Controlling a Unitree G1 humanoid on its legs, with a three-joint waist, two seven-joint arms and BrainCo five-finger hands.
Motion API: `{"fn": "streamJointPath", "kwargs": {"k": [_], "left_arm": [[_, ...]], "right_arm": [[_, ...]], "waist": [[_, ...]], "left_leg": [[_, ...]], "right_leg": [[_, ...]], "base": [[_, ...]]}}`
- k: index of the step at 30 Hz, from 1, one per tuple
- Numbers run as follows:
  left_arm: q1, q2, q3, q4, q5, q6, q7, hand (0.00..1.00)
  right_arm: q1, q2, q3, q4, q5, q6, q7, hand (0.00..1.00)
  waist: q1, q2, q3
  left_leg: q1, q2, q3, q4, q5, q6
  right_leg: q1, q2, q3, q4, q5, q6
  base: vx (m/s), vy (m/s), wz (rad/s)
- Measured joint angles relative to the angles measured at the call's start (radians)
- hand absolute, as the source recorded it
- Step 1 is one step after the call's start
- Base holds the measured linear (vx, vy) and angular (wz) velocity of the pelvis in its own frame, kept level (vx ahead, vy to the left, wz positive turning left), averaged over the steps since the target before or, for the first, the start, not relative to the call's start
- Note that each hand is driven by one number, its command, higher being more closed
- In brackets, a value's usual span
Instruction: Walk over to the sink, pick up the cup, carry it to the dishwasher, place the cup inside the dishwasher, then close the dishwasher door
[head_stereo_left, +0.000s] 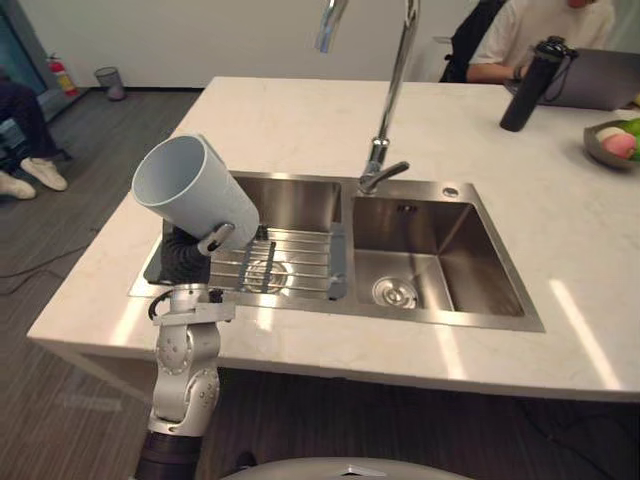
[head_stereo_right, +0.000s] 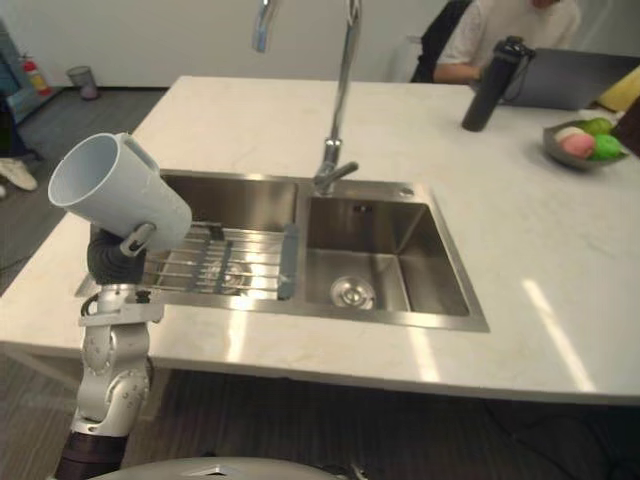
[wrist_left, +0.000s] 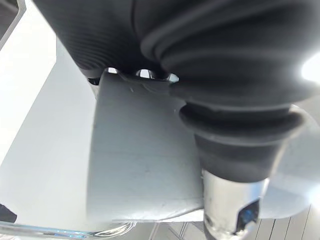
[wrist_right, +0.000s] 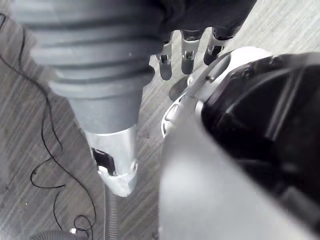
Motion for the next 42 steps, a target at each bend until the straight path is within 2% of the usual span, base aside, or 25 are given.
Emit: {"fn": "streamJointPath", "kwargs": {"k": [6, 10, 14, 17, 19, 20, 21, 22, 23, 24, 25, 27, 29, 30, 31, 32, 34, 35, 36, 37, 38, 39, 40, 41, 42], "left_arm": [[0.008, 0.021, 0.005, 0.007, 0.002, 0.000, 0.015, 1.00], [0.012, 0.028, 0.012, -0.001, 0.044, 0.000, 0.092, 1.00], [0.035, 0.029, 0.036, -0.042, 0.104, 0.011, 0.163, 1.00], [0.096, 0.016, 0.106, -0.103, 0.112, 0.032, 0.183, 1.00], [0.159, 0.007, 0.165, -0.161, 0.101, 0.030, 0.183, 1.00], [0.199, -0.008, 0.194, -0.163, 0.096, 0.030, 0.170, 1.00], [0.218, -0.015, 0.202, -0.166, 0.095, 0.031, 0.163, 1.00], [0.240, -0.014, 0.214, -0.170, 0.084, 0.032, 0.158, 1.00], [0.238, -0.013, 0.215, -0.179, 0.066, 0.035, 0.152, 1.00], [0.238, -0.014, 0.214, -0.187, 0.055, 0.036, 0.139, 1.00], [0.238, -0.019, 0.212, -0.196, 0.057, 0.039, 0.127, 1.00], [0.237, -0.032, 0.193, -0.242, 0.057, 0.054, 0.104, 1.00], [0.230, -0.039, 0.135, -0.236, 0.056, 0.069, 0.057, 1.00], [0.218, -0.051, 0.113, -0.211, 0.054, 0.074, 0.035, 1.00], [0.200, -0.073, 0.071, -0.172, 0.043, 0.087, 0.007, 1.00], [0.196, -0.091, 0.048, -0.147, 0.025, 0.090, -0.021, 1.00], [0.190, -0.089, 0.054, -0.140, -0.005, 0.083, -0.057, 1.00], [0.174, -0.073, 0.039, -0.101, -0.025, 0.082, -0.090, 1.00], [0.167, -0.066, 0.023, -0.077, -0.034, 0.084, -0.103, 1.00], [0.164, -0.051, -0.015, -0.043, -0.040, 0.096, -0.120, 1.00], [0.170, -0.054, -0.041, -0.016, -0.040, 0.101, -0.124, 1.00], [0.178, -0.060, -0.116, -0.004, -0.038, 0.113, -0.126, 1.00], [0.176, -0.058, -0.174, -0.004, -0.038, 0.113, -0.139, 1.00], [0.168, -0.057, -0.198, 0.001, -0.039, 0.110, -0.147, 1.00], [0.131, -0.045, -0.253, 0.031, -0.039, 0.098, -0.155, 1.00]], "right_arm": [[-0.028, -0.004, 0.037, 0.001, 0.001, 0.000, -0.025, 0.00], [-0.044, -0.006, 0.042, 0.023, -0.008, 0.001, -0.017, 0.00], [-0.068, -0.014, 0.064, 0.050, -0.115, 0.003, 0.019, 0.00], [-0.091, -0.043, 0.081, 0.087, -0.201, 0.005, 0.053, 0.00], [-0.102, -0.054, 0.082, 0.113, -0.232, -0.001, 0.075, 0.00], [-0.114, -0.083, 0.076, 0.141, -0.249, -0.008, 0.105, 0.00], [-0.114, -0.090, 0.067, 0.152, -0.270, -0.011, 0.116, 0.00], [-0.119, -0.090, 0.041, 0.169, -0.294, -0.018, 0.128, 0.00], [-0.128, -0.086, 0.023, 0.185, -0.315, -0.020, 0.135, 0.00], [-0.132, -0.085, 0.023, 0.198, -0.315, -0.018, 0.134, 0.00], [-0.130, -0.085, 0.035, 0.197, -0.315, -0.017, 0.127, 0.00], [-0.127, -0.093, 0.043, 0.189, -0.315, 0.005, 0.117, 0.00], [-0.106, -0.106, 0.042, 0.144, -0.323, 0.029, 0.107, 0.00], [-0.100, -0.117, 0.043, 0.130, -0.324, 0.038, 0.101, 0.00], [-0.073, -0.140, 0.043, 0.108, -0.328, 0.047, 0.078, 0.00], [-0.053, -0.164, 0.038, 0.088, -0.311, 0.054, 0.063, 0.00], [-0.067, -0.150, 0.033, 0.049, -0.288, 0.063, 0.053, 0.00], [-0.065, -0.129, 0.031, 0.025, -0.276, 0.063, 0.036, 0.00], [-0.066, -0.120, 0.032, 0.012, -0.270, 0.065, 0.026, 0.00], [-0.067, -0.104, 0.038, -0.010, -0.266, 0.066, 0.014, 0.00], [-0.060, -0.109, 0.040, -0.013, -0.268, 0.069, 0.001, 0.00], [-0.045, -0.128, 0.038, -0.022, -0.268, 0.079, -0.007, 0.00], [-0.026, -0.132, 0.005, -0.053, -0.255, 0.064, -0.008, 0.00], [-0.025, -0.131, -0.015, -0.065, -0.233, 0.055, -0.005, 0.00], [-0.025, -0.112, -0.042, -0.071, -0.188, 0.040, 0.002, 0.00]], "waist": [[0.027, -0.006, -0.004], [0.050, -0.009, -0.014], [0.068, -0.025, -0.015], [0.105, -0.002, 0.036], [0.144, 0.015, 0.055], [0.169, 0.060, 0.076], [0.177, 0.055, 0.076], [0.190, 0.060, 0.083], [0.194, 0.035, 0.087], [0.202, 0.034, 0.089], [0.206, 0.034, 0.087], [0.198, 0.039, 0.078], [0.160, 0.069, 0.053], [0.151, 0.083, 0.049], [0.126, 0.069, 0.046], [0.117, 0.071, 0.032], [0.111, 0.077, 0.033], [0.103, 0.076, 0.033], [0.101, 0.071, 0.033], [0.101, 0.047, 0.042], [0.095, 0.056, 0.040], [0.106, 0.081, 0.029], [0.093, 0.084, 0.025], [0.080, 0.084, 0.025], [0.054, 0.087, 0.018]], "left_leg": [[-0.011, -0.002, -0.042, 0.000, 0.007, 0.000], [-0.042, -0.005, -0.063, 0.001, 0.011, -0.001], [-0.144, -0.029, -0.116, 0.103, 0.010, 0.013], [-0.164, -0.059, -0.214, 0.210, 0.005, 0.020], [-0.168, -0.084, -0.282, 0.209, 0.010, 0.013], [-0.182, -0.089, -0.256, 0.183, 0.057, 0.025], [-0.191, -0.085, -0.217, 0.165, 0.030, 0.067], [-0.222, -0.069, -0.107, 0.199, -0.032, 0.141], [-0.301, -0.030, 0.119, 0.418, -0.104, 0.216], [-0.317, 0.010, 0.252, 0.589, -0.157, 0.274], [-0.295, 0.052, 0.351, 0.730, -0.212, 0.298], [-0.205, 0.131, 0.435, 0.847, -0.286, 0.242], [-0.140, 0.205, 0.470, 0.738, -0.263, 0.186], [-0.137, 0.180, 0.499, 0.698, -0.267, 0.180], [-0.101, 0.115, 0.581, 0.605, -0.251, 0.258], [-0.085, 0.059, 0.588, 0.492, -0.233, 0.275], [-0.051, 0.011, 0.569, 0.299, -0.204, 0.247], [-0.029, -0.015, 0.518, 0.202, -0.173, 0.203], [-0.019, -0.028, 0.497, 0.174, -0.161, 0.188], [-0.003, -0.062, 0.460, 0.144, -0.157, 0.167], [0.007, -0.055, 0.443, 0.119, -0.169, 0.139], [0.010, -0.052, 0.403, 0.109, -0.166, 0.133], [-0.006, -0.066, 0.352, 0.132, -0.161, 0.152], [-0.007, -0.068, 0.311, 0.133, -0.161, 0.158], [-0.023, -0.063, 0.220, 0.137, -0.145, 0.171]], "right_leg": [[0.013, -0.001, -0.039, 0.003, -0.022, -0.002], [-0.003, 0.000, -0.052, 0.003, -0.019, 0.006], [-0.014, -0.006, -0.117, 0.009, -0.014, 0.004], [0.067, -0.014, -0.230, 0.075, -0.053, -0.027], [0.120, 0.000, -0.311, 0.089, -0.107, 0.007], [0.137, 0.011, -0.403, 0.110, -0.134, -0.012], [0.140, 0.014, -0.453, 0.113, -0.136, -0.014], [0.141, 0.004, -0.525, 0.109, -0.132, -0.014], [0.142, -0.030, -0.628, 0.132, -0.133, -0.015], [0.144, -0.053, -0.680, 0.147, -0.135, -0.014], [0.152, -0.070, -0.728, 0.152, -0.126, -0.014], [0.154, -0.086, -0.832, 0.151, -0.101, -0.004], [0.150, -0.094, -0.944, 0.211, -0.097, 0.001], [0.152, -0.128, -0.968, 0.270, -0.100, -0.003], [0.149, -0.270, -1.002, 0.495, -0.101, -0.052], [0.128, -0.347, -1.030, 0.639, -0.144, -0.041], [0.040, -0.311, -1.068, 0.600, -0.196, -0.009], [-0.002, -0.275, -1.096, 0.494, -0.181, -0.044], [-0.019, -0.264, -1.105, 0.435, -0.158, -0.074], [-0.043, -0.265, -1.090, 0.342, -0.020, -0.156], [-0.016, -0.259, -1.090, 0.354, -0.013, -0.154], [-0.022, -0.272, -0.957, 0.397, 0.008, -0.186], [-0.063, -0.285, -0.714, 0.461, 0.022, -0.221], [-0.090, -0.286, -0.591, 0.499, 0.030, -0.232], [-0.140, -0.225, -0.312, 0.484, -0.062, -0.129]], "base": [[-0.03, -0.008, 0.21], [0.03, -0.011, 0.15], [0.05, -0.022, 0.50], [-0.04, -0.037, 1.37], [-0.17, -0.087, 1.76], [-0.25, -0.021, 1.67], [-0.33, 0.008, 1.91], [-0.25, 0.023, 1.90], [-0.21, 0.029, 2.06], [-0.10, 0.032, 1.96], [-0.06, 0.060, 1.59], [0.01, 0.120, 1.54], [0.09, 0.175, 1.98], [0.11, 0.241, 2.48], [0.09, 0.330, 2.55], [0.07, 0.286, 2.34], [-0.05, 0.197, 1.64], [-0.09, 0.088, 1.43], [-0.05, -0.072, 1.37], [-0.04, -0.077, 1.08], [-0.02, -0.060, 1.19], [-0.02, 0.019, 1.34], [0.00, 0.047, 1.37], [0.02, 0.017, 1.79], [0.03, -0.090, 1.95]]}}
